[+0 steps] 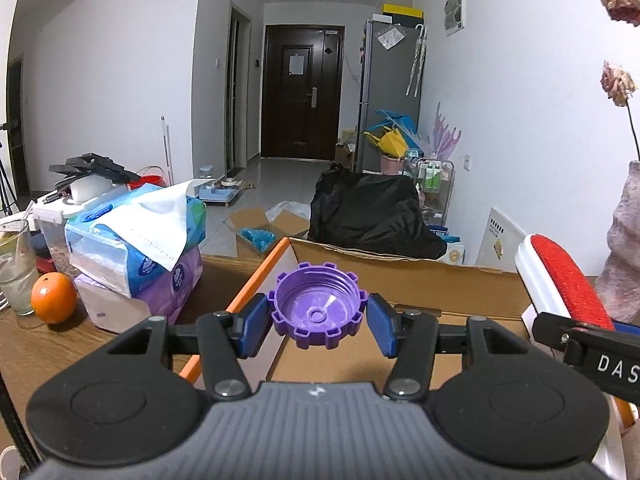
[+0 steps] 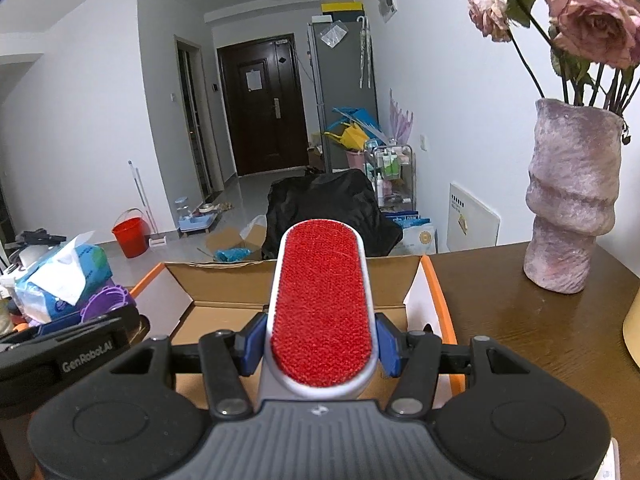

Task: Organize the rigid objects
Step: 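Lower the purple cap into the box with the left tool while the right tool drops the lint brush in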

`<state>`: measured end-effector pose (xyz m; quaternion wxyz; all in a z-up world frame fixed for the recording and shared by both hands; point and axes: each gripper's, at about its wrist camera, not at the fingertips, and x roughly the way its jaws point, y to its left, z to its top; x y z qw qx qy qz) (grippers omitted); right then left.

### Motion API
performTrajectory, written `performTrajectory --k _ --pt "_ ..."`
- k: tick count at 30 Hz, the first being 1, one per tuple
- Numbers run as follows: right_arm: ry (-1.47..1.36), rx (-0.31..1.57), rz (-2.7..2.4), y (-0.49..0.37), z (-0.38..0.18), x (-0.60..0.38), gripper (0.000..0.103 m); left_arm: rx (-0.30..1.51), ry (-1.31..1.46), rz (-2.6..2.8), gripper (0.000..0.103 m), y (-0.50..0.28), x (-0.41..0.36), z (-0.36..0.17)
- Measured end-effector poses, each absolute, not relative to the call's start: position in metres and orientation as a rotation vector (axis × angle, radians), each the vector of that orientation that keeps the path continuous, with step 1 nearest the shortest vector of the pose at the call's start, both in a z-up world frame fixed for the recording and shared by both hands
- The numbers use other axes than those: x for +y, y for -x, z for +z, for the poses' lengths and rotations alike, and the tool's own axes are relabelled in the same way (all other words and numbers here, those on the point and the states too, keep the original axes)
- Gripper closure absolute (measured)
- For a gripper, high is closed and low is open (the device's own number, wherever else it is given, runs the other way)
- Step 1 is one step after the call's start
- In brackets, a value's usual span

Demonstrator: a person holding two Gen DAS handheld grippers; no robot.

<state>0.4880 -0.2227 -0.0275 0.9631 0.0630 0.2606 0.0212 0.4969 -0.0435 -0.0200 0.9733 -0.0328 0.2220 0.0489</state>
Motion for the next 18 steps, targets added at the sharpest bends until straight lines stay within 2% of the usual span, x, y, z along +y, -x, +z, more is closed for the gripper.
performTrajectory --k 13,14,15,16,17,18 --pt "-0.172 0.612 0.031 -0.513 -0.042 -0.233 0.048 0.504 0.053 0.081 0.046 -0.517 -0.039 -0.030" --pt "-0.172 0.617 0.033 -0.514 -0.043 -0.233 0.048 0.514 0.058 0.076 0.040 -0.518 -0.038 -0.030" --pt "-0.168 0.625 0.031 -0.513 -0.043 -0.232 0.047 0.520 0.063 0.074 0.025 -0.518 -0.036 -0.031" --pt "-0.158 0.634 0.028 -0.514 -0.042 -0.231 0.047 0.517 0.064 0.084 0.019 -0.517 -0.036 -0.031" --pt "-0.140 0.629 0.020 -0.513 -0.041 -0.230 0.043 0.508 0.059 0.099 0.012 -0.515 -0.035 -0.030" --pt "-0.128 0.622 0.015 -0.512 -0.039 -0.229 0.032 0.500 0.056 0.102 0.010 -0.514 -0.035 -0.029"
